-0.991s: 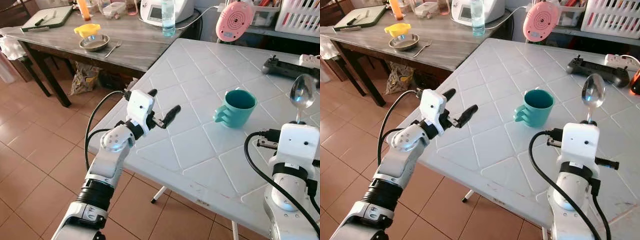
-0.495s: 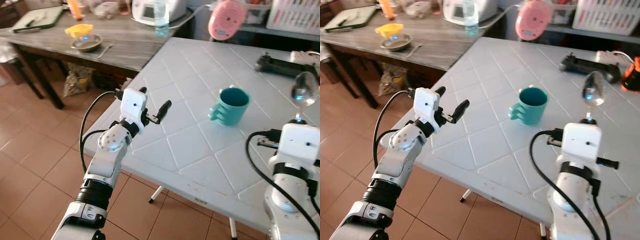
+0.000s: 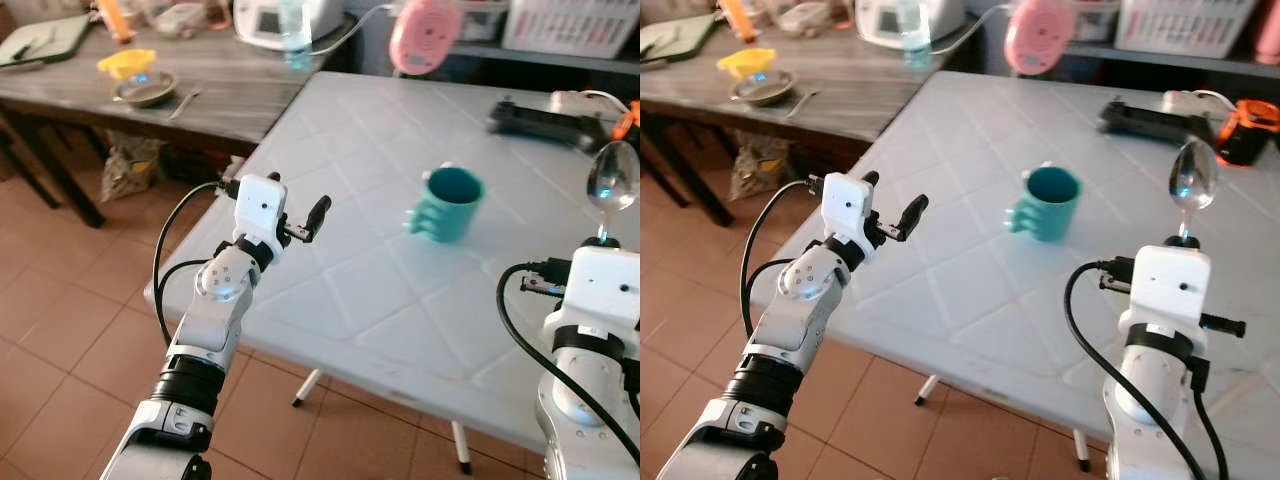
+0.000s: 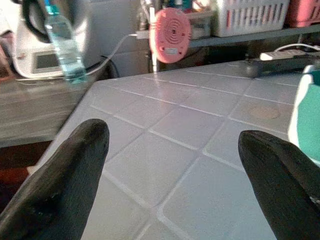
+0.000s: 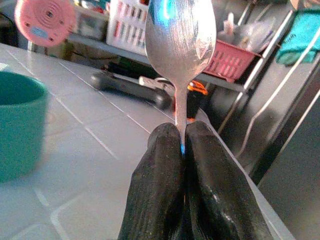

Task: Setting the table

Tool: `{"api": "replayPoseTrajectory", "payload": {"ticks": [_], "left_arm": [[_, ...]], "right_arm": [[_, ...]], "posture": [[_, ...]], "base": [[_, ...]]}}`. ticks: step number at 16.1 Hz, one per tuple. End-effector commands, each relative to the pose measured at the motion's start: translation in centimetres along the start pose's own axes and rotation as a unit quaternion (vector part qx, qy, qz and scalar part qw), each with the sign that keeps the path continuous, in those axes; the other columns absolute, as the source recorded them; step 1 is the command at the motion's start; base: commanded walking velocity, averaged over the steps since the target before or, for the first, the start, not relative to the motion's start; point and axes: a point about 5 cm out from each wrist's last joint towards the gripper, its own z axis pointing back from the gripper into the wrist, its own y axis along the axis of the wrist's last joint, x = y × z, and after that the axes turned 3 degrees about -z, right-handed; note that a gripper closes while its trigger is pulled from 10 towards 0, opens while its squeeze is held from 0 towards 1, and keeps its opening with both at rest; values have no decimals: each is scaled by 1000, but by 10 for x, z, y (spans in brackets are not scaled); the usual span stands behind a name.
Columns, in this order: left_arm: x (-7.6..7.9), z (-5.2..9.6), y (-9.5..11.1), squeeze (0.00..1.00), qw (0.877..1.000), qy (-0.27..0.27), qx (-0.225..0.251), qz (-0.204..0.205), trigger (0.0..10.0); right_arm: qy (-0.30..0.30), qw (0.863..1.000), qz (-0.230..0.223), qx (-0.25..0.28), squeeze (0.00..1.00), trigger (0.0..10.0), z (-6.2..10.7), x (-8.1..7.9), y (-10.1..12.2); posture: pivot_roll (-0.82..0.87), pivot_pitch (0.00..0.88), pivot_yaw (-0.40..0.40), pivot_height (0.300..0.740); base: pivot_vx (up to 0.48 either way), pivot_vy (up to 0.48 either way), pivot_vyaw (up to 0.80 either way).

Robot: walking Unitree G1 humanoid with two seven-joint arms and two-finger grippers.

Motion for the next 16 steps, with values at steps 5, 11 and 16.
{"api": "replayPoseTrajectory", "payload": {"ticks": [5, 11, 16], "left_arm": [[-6, -1, -2, 0, 1000, 9, -7, -5, 10000], [-4, -3, -1, 0, 1000, 4, -5, -6, 10000], [-5, -4, -1, 0, 1000, 3, -5, -7, 10000]], "right_arm": [[5, 1000, -4, 6, 0, 10000, 1, -3, 1], [4, 1000, -5, 7, 0, 10000, 1, -4, 1], [4, 1000, -4, 10, 0, 10000, 0, -5, 1]], "posture": [[-68, 91, 68, 740], [-65, 90, 72, 740], [-60, 91, 76, 740]], "base": [[0, 394, 0], [0, 437, 0], [0, 467, 0]]}}
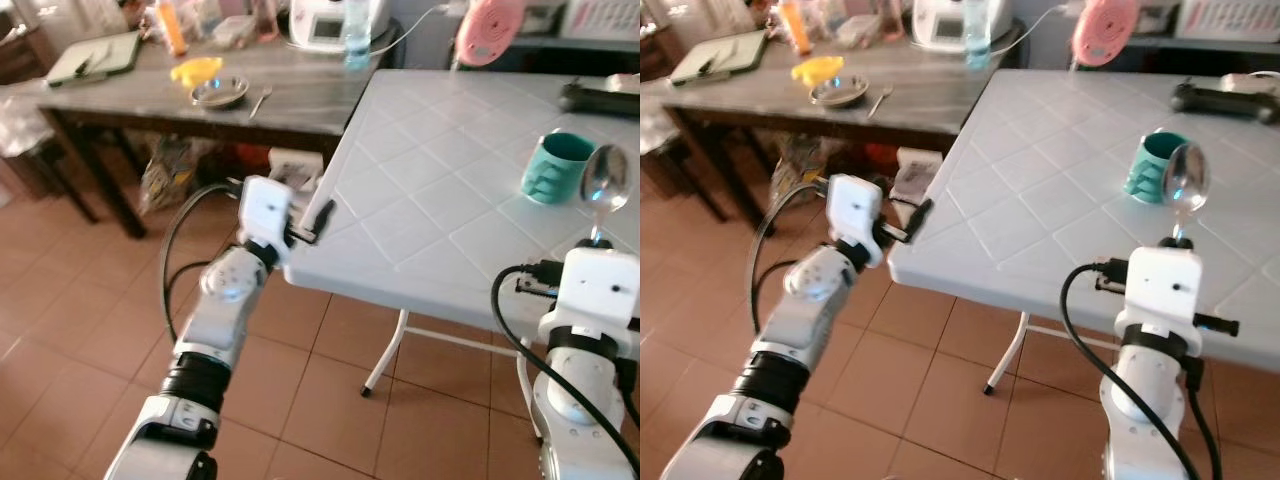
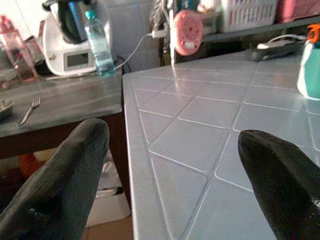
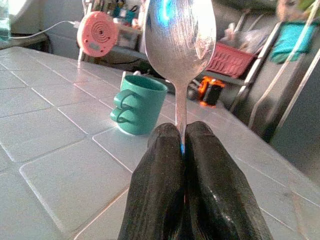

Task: Setting the table

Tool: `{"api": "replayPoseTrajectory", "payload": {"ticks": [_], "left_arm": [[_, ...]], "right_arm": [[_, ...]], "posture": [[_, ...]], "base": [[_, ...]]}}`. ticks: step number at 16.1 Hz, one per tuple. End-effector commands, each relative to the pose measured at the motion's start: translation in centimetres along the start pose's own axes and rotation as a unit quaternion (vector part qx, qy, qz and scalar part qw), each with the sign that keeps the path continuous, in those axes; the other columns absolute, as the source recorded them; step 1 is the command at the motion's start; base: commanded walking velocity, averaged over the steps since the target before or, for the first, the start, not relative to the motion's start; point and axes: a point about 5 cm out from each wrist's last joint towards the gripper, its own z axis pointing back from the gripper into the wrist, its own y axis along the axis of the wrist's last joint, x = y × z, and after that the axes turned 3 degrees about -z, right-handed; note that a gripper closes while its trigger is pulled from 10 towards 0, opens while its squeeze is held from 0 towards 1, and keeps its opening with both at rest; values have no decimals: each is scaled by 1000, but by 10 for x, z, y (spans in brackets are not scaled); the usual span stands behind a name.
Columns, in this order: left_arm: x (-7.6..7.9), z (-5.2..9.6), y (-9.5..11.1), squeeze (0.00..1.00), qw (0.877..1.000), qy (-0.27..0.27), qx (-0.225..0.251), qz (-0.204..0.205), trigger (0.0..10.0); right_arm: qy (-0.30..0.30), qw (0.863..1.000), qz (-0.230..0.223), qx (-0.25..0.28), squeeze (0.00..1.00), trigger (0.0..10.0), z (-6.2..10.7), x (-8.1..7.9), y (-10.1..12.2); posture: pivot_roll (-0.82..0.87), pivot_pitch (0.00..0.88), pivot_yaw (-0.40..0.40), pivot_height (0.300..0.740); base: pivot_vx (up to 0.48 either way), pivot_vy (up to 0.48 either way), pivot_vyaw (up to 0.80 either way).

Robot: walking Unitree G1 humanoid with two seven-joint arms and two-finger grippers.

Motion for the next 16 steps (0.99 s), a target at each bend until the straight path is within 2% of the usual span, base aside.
{"api": "replayPoseTrajectory", "payload": {"ticks": [1, 11, 15, 16], "left_arm": [[-13, 3, 2, 0, 1000, 16, 0, -11, 10000], [-10, 3, -1, 0, 1000, 13, -3, -8, 10000], [-7, 2, -3, 0, 1000, 19, -5, -2, 10000], [-6, 2, -1, 0, 1000, 21, 5, -16, 10000]], "right_arm": [[2, 1000, -9, 13, 0, 10000, 1, -3, 7], [6, 1000, -5, 18, 0, 10000, 2, -4, 7], [8, 1000, -2, 14, 0, 10000, 4, -3, 4], [9, 1000, -2, 13, 0, 10000, 4, -3, 4]], "posture": [[-60, 91, 76, 740], [-59, 86, 76, 740], [-63, 90, 76, 740], [-63, 90, 76, 740]], "base": [[0, 480, 0], [0, 480, -462], [0, 454, 0], [0, 0, 0]]}}
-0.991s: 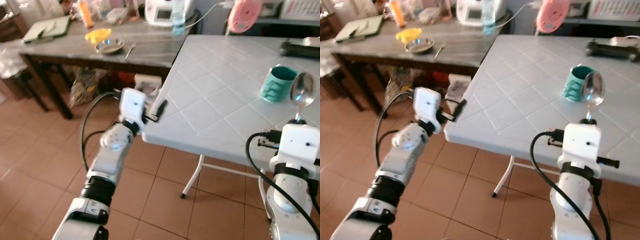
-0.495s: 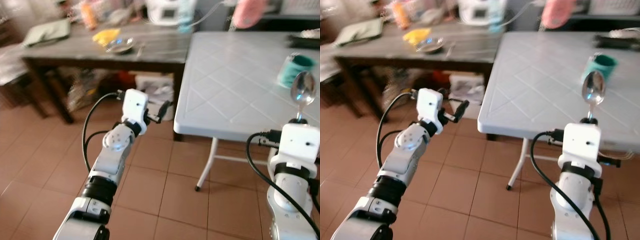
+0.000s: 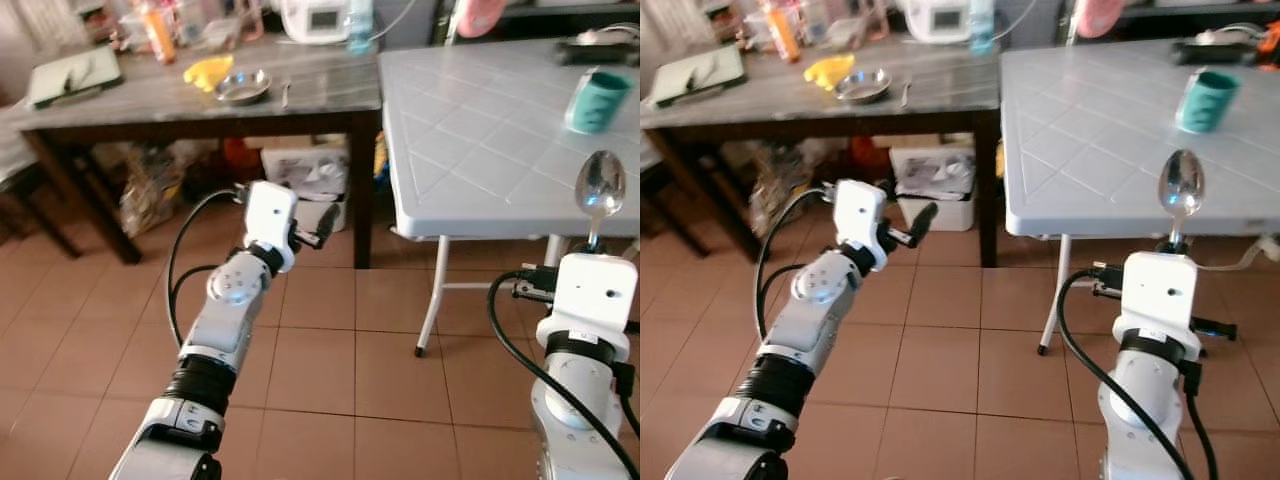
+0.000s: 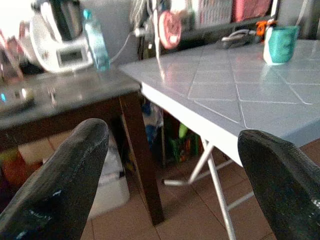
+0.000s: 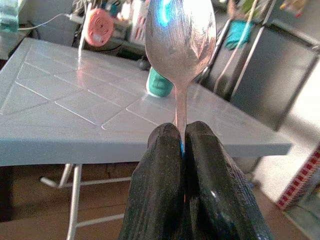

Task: Setting the table

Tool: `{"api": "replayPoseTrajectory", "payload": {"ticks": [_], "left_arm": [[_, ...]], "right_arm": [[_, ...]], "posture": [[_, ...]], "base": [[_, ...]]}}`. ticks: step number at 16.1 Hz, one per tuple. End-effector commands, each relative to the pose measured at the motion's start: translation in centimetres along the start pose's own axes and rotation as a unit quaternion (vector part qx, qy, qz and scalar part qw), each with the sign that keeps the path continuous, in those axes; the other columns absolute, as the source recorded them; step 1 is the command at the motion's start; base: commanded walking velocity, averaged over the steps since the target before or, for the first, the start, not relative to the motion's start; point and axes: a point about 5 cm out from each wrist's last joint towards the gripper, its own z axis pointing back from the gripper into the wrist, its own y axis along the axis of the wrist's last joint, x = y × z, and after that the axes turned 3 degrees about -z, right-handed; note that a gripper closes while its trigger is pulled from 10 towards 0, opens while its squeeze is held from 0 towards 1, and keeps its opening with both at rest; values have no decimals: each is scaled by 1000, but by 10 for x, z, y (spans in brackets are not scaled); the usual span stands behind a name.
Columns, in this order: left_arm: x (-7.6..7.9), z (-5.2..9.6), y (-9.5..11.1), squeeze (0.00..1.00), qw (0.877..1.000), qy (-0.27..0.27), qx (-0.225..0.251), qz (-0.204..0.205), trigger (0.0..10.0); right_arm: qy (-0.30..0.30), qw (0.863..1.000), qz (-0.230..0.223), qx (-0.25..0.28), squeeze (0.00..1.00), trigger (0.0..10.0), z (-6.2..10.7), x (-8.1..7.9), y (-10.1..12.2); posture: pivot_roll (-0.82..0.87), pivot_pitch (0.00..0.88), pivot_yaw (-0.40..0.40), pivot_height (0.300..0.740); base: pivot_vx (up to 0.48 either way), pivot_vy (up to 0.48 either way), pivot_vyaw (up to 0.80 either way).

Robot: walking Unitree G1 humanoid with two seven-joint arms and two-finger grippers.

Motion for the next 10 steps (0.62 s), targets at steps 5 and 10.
{"api": "replayPoseTrajectory", "payload": {"ticks": [5, 10], "left_arm": [[-9, 2, 4, 0, 1000, 16, 11, -10, 10000], [-5, 0, 5, 0, 1000, 7, 13, -5, 10000]], "right_arm": [[8, 1000, -1, 18, 0, 10000, 0, -2, 7], [6, 1000, 4, 18, 0, 10000, 0, -1, 7]], "posture": [[-65, 85, 72, 740], [-70, 84, 75, 740]], "base": [[0, 0, 0], [0, 0, 422]]}}
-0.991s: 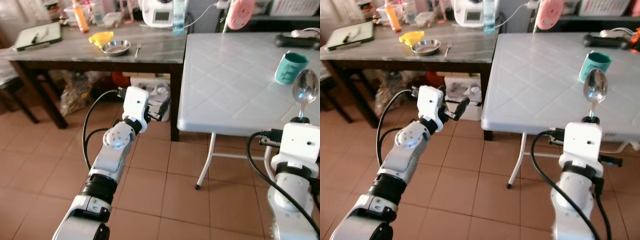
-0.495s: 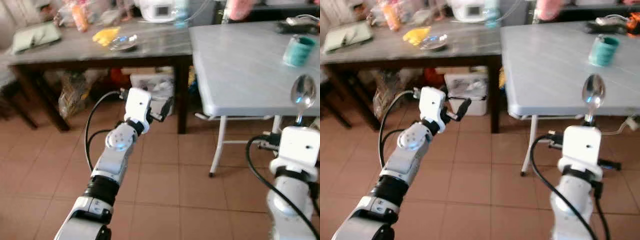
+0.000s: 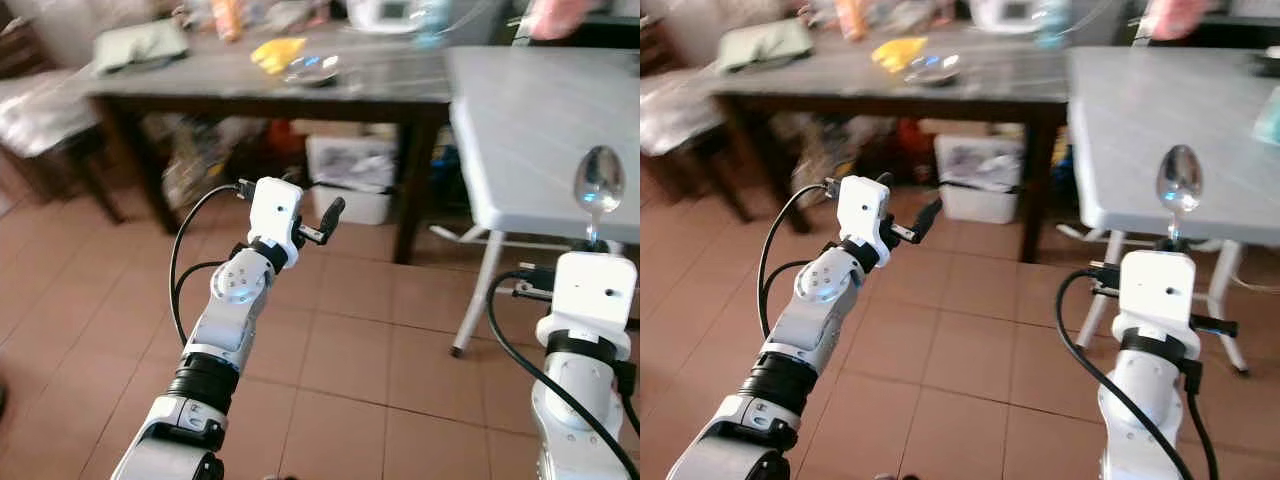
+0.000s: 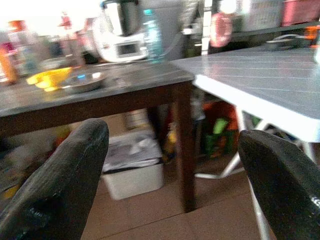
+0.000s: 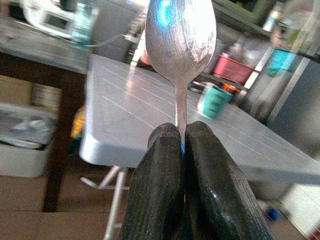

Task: Setting the table

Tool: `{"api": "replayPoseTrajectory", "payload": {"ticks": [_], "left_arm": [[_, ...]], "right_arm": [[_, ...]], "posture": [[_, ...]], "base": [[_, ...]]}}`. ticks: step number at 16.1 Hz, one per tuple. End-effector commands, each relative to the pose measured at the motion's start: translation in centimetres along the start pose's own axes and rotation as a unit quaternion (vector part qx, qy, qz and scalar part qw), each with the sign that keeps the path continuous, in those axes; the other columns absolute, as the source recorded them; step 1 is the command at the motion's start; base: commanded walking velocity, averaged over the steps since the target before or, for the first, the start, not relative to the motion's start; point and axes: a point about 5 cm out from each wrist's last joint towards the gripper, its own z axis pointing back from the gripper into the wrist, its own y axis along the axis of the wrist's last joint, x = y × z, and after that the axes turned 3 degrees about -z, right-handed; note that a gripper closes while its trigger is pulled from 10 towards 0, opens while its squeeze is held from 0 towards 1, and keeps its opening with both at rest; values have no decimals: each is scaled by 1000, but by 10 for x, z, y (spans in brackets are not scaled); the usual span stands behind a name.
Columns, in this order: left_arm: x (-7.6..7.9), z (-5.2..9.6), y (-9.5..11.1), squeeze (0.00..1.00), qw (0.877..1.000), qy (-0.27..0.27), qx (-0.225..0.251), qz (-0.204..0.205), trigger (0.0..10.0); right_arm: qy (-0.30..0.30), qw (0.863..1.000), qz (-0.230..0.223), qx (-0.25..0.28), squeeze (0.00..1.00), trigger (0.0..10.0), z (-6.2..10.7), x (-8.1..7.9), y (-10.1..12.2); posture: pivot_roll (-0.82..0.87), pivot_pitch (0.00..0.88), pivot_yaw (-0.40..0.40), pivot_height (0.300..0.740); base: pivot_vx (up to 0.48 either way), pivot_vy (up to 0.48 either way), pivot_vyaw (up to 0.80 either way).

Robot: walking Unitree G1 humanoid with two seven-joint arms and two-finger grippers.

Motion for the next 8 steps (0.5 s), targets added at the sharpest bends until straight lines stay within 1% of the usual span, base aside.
{"api": "replayPoseTrajectory", "payload": {"ticks": [1, 5, 8], "left_arm": [[-4, 0, 1, 0, 1000, 3, 2, -4, 10000], [-5, -2, 5, 0, 1000, 6, 9, 3, 10000], [-4, -3, 5, 0, 1000, 2, 10, 6, 10000]], "right_arm": [[-2, 1000, -3, 9, 0, 10000, 1, 1, 4], [-1, 1000, -4, 9, 0, 10000, 0, 0, 4], [3, 1000, -5, 11, 0, 10000, 0, 0, 5]], "posture": [[-72, 85, 77, 740], [-73, 86, 78, 740], [-76, 85, 81, 740]], "base": [[0, 0, 438], [0, 0, 0], [0, 0, 533]]}}
